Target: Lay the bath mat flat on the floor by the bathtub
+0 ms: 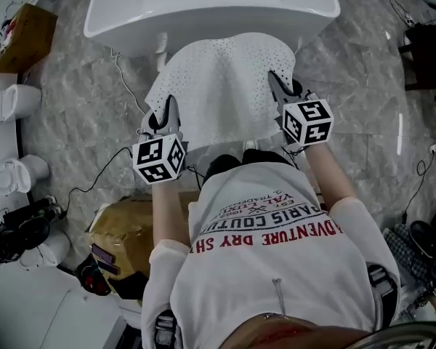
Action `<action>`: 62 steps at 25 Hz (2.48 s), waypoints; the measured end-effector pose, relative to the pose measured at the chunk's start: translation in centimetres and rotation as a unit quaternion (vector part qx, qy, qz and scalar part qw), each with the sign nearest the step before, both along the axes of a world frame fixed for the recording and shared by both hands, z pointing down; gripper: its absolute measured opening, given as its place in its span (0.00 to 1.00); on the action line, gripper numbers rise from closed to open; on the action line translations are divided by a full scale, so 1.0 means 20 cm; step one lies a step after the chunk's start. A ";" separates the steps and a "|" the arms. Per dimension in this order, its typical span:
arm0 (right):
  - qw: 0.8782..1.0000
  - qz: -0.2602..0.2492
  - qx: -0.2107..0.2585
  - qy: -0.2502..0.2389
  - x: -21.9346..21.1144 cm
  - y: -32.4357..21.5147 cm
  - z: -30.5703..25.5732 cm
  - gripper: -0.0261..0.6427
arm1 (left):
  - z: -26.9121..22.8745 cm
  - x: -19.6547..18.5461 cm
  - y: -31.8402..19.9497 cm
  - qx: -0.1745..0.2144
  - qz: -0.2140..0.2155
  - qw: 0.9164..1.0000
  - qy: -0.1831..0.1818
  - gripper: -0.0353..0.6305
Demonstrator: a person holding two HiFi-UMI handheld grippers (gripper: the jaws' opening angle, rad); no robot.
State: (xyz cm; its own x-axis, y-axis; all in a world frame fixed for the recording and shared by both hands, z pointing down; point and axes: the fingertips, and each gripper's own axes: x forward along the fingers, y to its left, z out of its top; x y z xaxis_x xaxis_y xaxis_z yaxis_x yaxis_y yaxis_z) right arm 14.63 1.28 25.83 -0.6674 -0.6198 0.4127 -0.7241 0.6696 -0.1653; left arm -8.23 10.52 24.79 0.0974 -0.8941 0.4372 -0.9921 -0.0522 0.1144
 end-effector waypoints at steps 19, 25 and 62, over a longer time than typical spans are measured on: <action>0.991 0.030 -0.105 0.076 -0.38 -0.64 0.93 0.07 | 0.94 -0.38 -0.87 -0.121 0.083 0.989 0.022 0.08; 0.987 0.018 -0.123 0.102 -0.46 -0.76 1.47 0.07 | 1.50 -0.49 -1.01 -0.148 0.067 0.986 0.028 0.08; 0.961 0.043 -0.147 0.232 -0.11 -1.18 4.19 0.07 | 4.19 -0.73 -1.28 -0.170 0.070 0.981 -0.062 0.08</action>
